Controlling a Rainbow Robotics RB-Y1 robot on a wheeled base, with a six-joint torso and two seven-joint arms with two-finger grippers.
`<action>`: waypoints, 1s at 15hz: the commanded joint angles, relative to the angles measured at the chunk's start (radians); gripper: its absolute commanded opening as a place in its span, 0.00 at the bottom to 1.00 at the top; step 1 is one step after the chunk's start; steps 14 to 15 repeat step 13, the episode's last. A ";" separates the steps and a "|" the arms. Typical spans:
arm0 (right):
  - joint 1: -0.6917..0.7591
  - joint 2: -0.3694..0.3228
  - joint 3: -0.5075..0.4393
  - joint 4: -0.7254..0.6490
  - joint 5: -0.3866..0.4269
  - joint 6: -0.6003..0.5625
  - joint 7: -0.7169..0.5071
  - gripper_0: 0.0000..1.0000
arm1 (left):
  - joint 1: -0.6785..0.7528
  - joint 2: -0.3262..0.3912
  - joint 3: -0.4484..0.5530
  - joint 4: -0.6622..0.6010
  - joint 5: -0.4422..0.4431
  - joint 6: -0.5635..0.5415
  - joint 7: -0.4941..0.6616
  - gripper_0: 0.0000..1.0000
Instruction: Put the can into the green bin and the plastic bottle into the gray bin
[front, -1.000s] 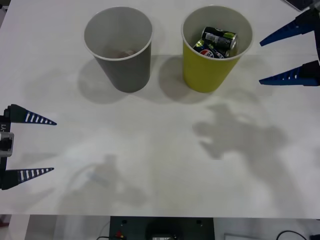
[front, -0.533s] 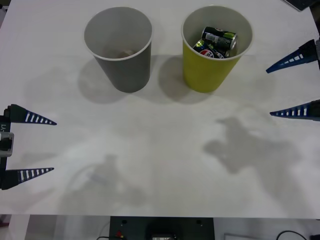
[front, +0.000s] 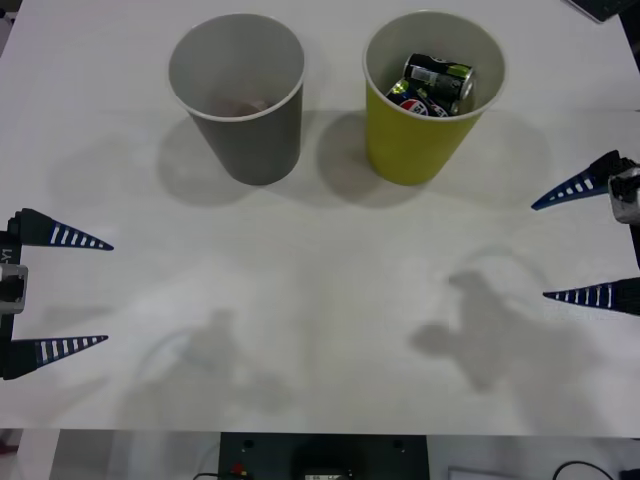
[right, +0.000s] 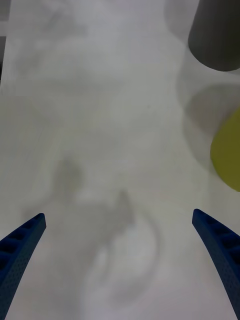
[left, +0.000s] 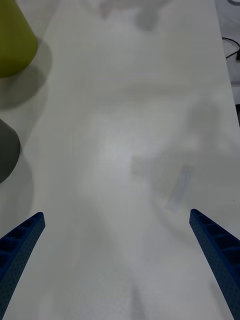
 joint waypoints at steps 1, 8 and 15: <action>0.092 0.001 -0.036 -0.079 0.003 0.000 0.002 1.00 | 0.000 0.000 0.000 0.000 0.000 0.000 0.000 1.00; 0.230 0.004 -0.096 -0.173 0.022 0.012 0.022 1.00 | 0.000 0.000 0.000 0.000 0.000 0.000 0.000 1.00; 0.232 0.004 -0.098 -0.171 0.033 0.014 0.028 1.00 | 0.000 0.000 0.000 0.000 0.000 0.000 0.000 1.00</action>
